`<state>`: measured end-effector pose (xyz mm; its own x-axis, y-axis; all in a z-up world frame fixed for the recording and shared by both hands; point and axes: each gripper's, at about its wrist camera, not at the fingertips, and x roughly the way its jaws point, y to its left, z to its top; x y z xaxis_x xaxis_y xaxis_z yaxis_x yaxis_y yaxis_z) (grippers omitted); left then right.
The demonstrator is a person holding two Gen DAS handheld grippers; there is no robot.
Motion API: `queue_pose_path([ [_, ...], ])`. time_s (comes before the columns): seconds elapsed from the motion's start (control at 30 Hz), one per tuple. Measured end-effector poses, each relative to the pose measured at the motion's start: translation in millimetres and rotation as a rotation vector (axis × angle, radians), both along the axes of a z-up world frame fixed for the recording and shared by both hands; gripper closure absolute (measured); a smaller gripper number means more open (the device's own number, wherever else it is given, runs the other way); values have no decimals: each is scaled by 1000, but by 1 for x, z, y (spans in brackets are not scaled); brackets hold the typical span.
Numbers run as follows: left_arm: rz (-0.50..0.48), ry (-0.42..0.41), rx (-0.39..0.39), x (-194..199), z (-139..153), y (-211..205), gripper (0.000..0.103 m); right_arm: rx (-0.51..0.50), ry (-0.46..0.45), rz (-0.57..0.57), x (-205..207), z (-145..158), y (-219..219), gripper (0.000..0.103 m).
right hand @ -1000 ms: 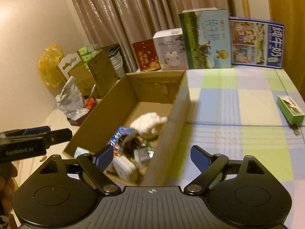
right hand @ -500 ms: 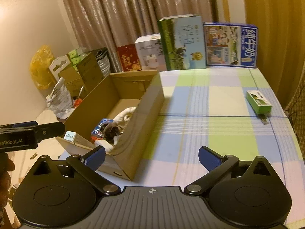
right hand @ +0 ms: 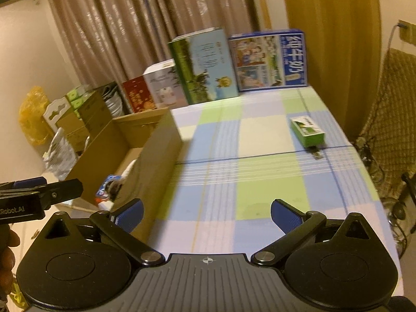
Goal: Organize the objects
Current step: 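Withdraw both tools from the box toward the green medicine box, then grasp the green medicine spray box with the right tool while the left tool approaches the lighter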
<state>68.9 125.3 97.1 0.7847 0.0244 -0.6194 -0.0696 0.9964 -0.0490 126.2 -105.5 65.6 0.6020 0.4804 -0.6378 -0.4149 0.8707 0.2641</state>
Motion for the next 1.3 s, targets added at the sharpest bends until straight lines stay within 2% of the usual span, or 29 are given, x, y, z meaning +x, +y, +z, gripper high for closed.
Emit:
queue_pose_path([
  [0.6,-108,12,-44,44,-9,-52,1,-4,-11,-185,33,0,-81,2],
  [1.0,-177,46,-40,121,-36,-107,1,-53,-15,-293,88,-21,-136,2],
  [1.3,-166,79,-26,182,-76,-124,1,-84,-6,-256,147,-55,-137,2],
])
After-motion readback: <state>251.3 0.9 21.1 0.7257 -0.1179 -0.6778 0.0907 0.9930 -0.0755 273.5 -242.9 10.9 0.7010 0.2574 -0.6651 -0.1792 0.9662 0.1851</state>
